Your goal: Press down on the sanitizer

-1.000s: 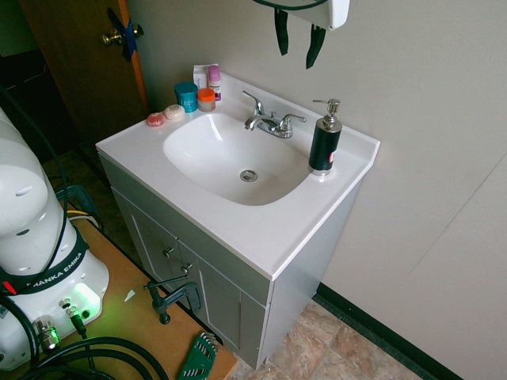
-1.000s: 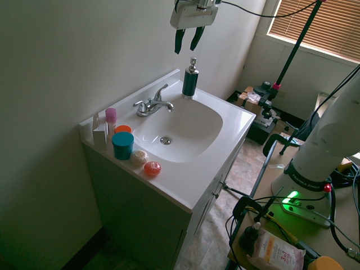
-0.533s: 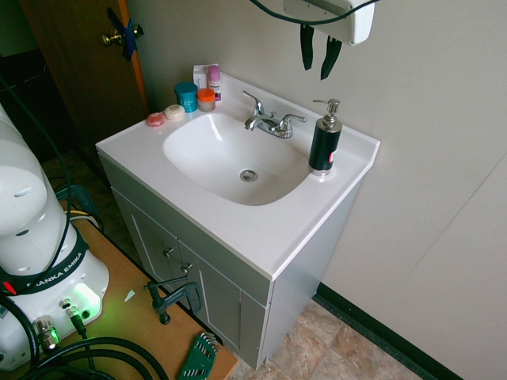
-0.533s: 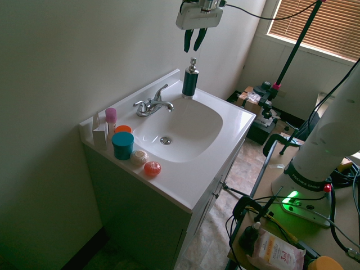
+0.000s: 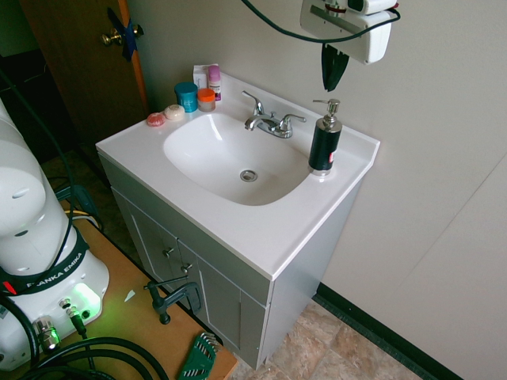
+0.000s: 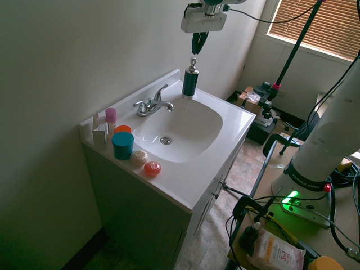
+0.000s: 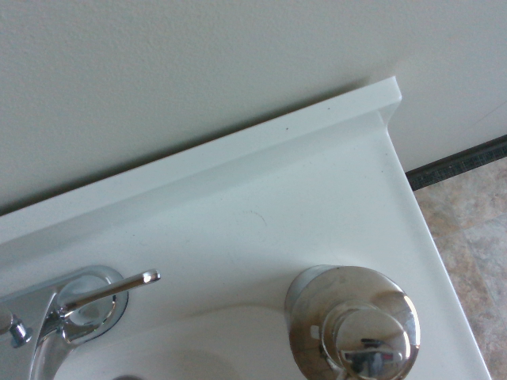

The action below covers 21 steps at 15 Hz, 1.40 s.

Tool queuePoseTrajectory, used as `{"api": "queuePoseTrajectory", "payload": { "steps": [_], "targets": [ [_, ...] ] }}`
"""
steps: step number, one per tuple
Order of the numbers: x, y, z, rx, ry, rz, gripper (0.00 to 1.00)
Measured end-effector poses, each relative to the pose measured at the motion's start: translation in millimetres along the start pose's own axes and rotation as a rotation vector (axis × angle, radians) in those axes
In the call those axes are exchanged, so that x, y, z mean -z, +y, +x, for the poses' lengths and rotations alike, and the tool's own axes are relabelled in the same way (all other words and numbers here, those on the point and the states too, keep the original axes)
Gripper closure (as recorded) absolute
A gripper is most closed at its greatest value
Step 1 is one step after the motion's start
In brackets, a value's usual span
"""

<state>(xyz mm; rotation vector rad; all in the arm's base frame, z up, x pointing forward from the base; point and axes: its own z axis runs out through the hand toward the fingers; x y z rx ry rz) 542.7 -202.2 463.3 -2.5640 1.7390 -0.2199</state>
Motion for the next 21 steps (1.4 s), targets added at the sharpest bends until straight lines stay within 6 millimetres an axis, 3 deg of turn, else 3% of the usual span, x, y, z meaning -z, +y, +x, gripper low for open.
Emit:
{"api": "queuePoseTrajectory", "payload": {
  "steps": [8, 14, 21],
  "targets": [
    [-23, 3, 11, -0.018, -0.009, -0.029, 1.0],
    [-24, -10, 23, -0.017, 0.003, -0.03, 1.0],
    [-23, -12, 21, -0.013, 0.003, -0.029, 1.0]
  ]
}}
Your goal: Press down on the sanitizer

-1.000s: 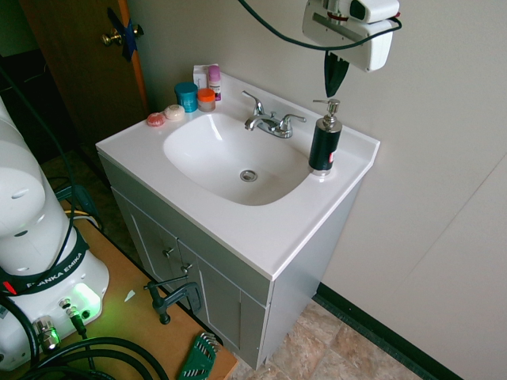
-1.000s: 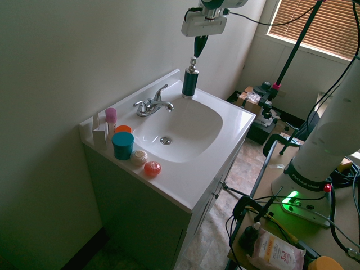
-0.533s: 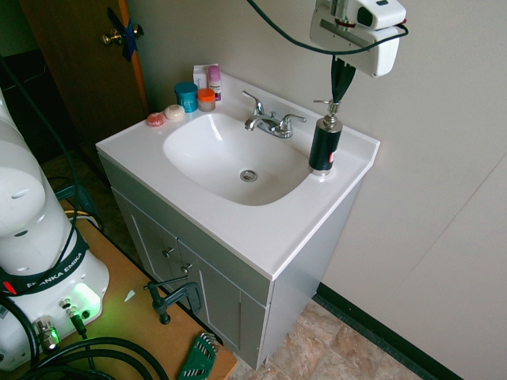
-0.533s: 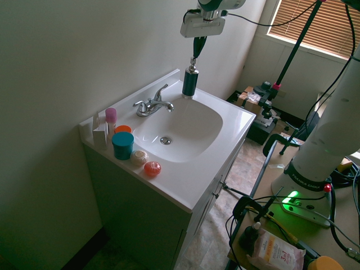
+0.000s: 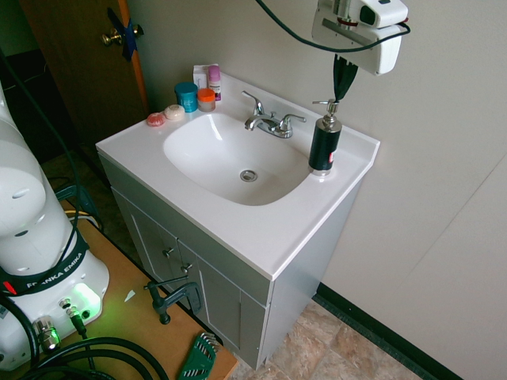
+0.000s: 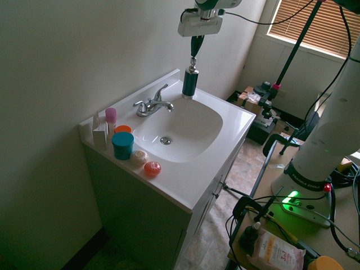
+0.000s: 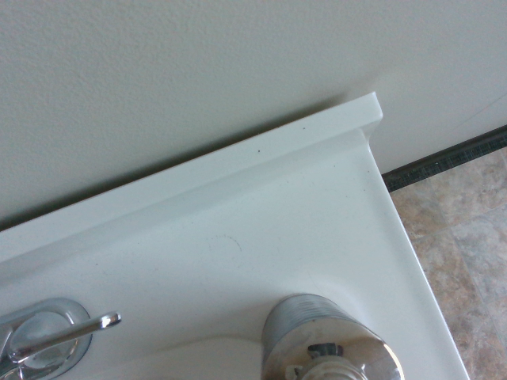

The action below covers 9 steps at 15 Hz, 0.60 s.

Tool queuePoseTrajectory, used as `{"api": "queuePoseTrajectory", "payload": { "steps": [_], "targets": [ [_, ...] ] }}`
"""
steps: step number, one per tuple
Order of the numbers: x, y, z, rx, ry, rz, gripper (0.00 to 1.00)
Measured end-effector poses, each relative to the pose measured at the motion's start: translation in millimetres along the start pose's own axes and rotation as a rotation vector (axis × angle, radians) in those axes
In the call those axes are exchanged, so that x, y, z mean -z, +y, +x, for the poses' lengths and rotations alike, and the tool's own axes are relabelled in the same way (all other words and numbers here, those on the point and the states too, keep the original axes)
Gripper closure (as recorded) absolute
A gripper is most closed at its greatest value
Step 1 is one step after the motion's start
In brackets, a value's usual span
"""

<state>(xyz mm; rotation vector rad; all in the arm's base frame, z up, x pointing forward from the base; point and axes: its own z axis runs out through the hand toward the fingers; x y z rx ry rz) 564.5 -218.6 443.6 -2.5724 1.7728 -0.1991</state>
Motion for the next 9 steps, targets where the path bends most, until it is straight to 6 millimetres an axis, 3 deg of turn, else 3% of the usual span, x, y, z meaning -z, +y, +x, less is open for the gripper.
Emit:
{"api": "queuePoseTrajectory", "payload": {
  "steps": [9],
  "targets": [
    [-17, 5, -10, -0.007, -0.004, -0.005, 1.0]
  ]
}}
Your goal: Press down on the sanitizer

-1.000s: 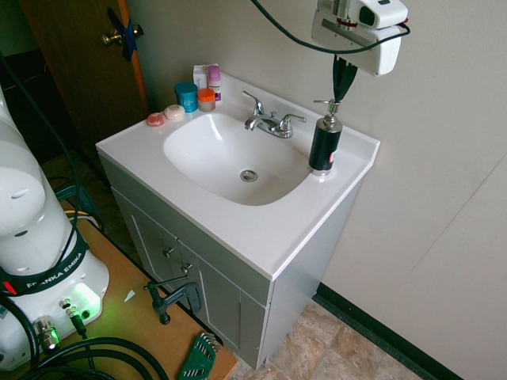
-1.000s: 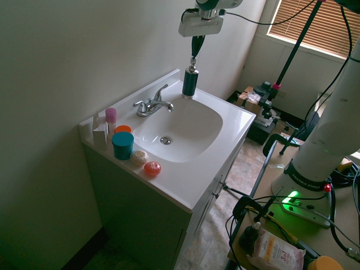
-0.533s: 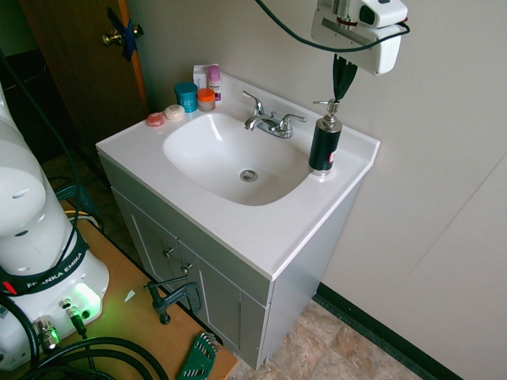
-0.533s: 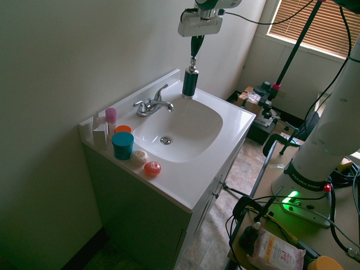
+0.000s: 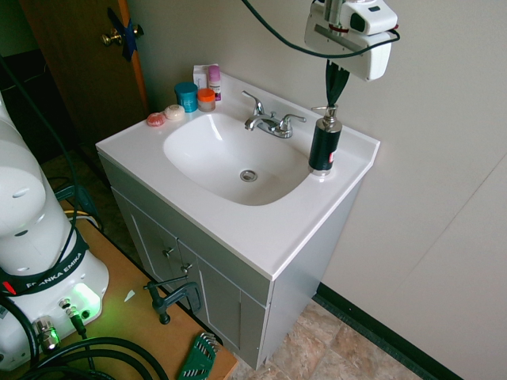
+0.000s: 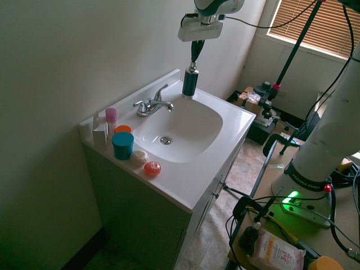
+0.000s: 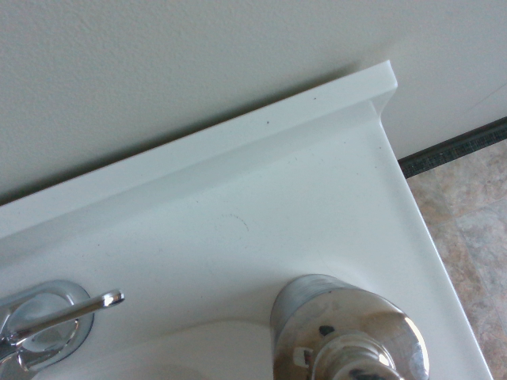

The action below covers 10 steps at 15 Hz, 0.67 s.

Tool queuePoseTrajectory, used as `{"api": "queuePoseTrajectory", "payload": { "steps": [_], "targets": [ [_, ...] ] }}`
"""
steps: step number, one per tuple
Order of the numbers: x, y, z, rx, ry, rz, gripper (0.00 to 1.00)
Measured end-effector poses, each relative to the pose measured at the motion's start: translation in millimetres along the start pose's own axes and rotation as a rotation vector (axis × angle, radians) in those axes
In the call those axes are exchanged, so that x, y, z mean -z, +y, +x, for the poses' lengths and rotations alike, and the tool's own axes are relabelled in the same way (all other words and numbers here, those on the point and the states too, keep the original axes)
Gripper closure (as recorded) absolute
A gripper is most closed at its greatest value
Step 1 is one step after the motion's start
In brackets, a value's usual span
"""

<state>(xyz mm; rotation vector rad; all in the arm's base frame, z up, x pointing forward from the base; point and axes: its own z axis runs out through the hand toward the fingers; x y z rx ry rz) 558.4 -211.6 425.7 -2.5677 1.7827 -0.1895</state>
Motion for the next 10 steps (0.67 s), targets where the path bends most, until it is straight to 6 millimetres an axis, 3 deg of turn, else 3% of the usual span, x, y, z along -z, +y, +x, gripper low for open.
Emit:
{"api": "queuePoseTrajectory", "payload": {
  "steps": [9, 10],
  "targets": [
    [5, 2, 0, -0.006, -0.001, 0.008, 1.0],
    [16, 1, -3, 0.0, 0.001, 0.018, 0.0]
  ]
}}
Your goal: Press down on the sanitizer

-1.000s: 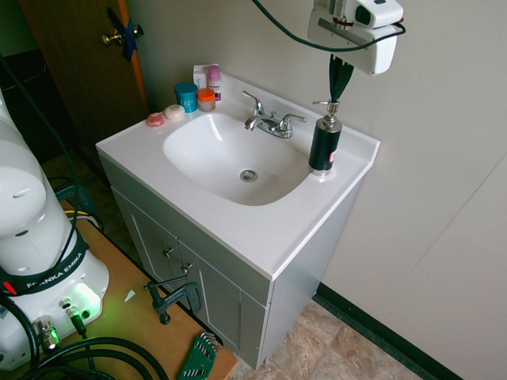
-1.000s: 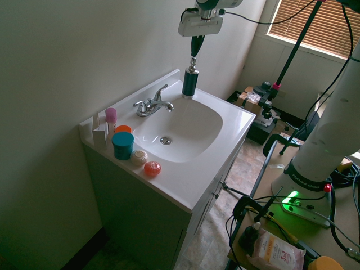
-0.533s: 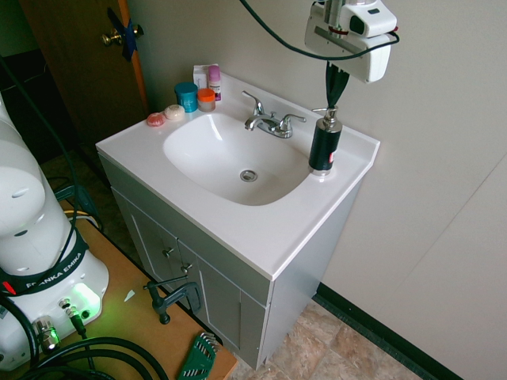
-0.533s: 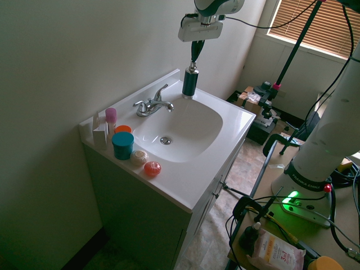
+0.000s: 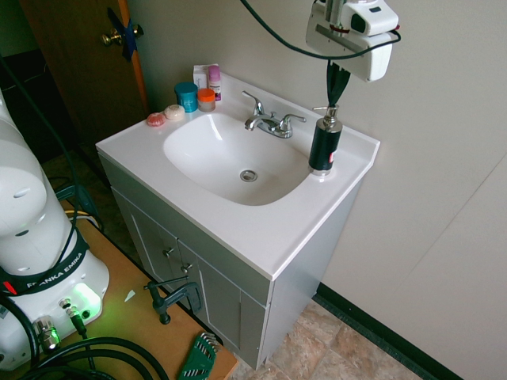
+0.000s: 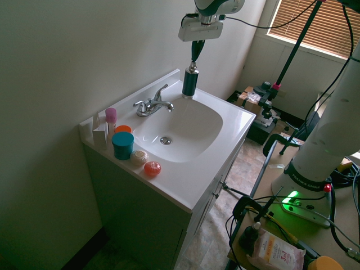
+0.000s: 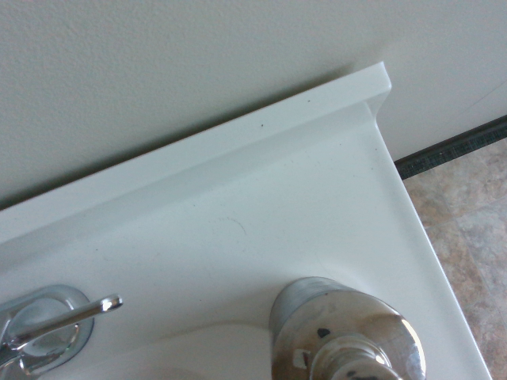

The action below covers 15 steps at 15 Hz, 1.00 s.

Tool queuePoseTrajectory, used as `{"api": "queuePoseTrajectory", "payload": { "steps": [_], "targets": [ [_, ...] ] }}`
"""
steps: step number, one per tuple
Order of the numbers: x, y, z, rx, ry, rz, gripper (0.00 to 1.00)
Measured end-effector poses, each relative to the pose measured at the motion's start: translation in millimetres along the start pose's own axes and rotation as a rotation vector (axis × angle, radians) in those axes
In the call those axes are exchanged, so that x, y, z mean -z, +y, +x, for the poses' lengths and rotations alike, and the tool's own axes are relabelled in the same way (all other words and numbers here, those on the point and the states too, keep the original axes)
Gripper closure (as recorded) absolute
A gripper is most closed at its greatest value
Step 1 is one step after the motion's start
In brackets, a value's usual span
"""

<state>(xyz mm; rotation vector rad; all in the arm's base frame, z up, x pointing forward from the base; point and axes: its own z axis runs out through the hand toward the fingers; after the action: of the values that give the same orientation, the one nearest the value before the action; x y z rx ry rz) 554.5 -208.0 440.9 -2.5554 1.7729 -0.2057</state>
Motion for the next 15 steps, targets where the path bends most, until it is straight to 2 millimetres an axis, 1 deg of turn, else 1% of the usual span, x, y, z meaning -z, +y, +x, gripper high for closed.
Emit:
{"api": "queuePoseTrajectory", "payload": {
  "steps": [1, 2, 4, 5, 6, 7, 8, 10, 12, 15],
  "targets": [
    [14, -1, -8, 0.014, -0.003, 0.01, 0.0],
    [29, -2, -23, 0.036, -0.007, 0.022, 0.0],
    [59, -4, -62, 0.102, -0.015, 0.039, 0.0],
    [67, -3, -83, 0.139, -0.015, 0.041, 0.0],
    [68, -1, -101, 0.172, -0.017, 0.034, 0.0],
    [63, 0, -115, 0.198, -0.019, 0.019, 0.0],
    [53, 3, -124, 0.217, -0.026, -0.003, 0.0],
    [32, 7, -137, 0.242, -0.035, -0.034, 0.0],
    [19, 11, -145, 0.252, -0.041, -0.046, 0.0],
    [9, 15, -149, 0.258, -0.044, -0.052, 0.0]
  ]
}}
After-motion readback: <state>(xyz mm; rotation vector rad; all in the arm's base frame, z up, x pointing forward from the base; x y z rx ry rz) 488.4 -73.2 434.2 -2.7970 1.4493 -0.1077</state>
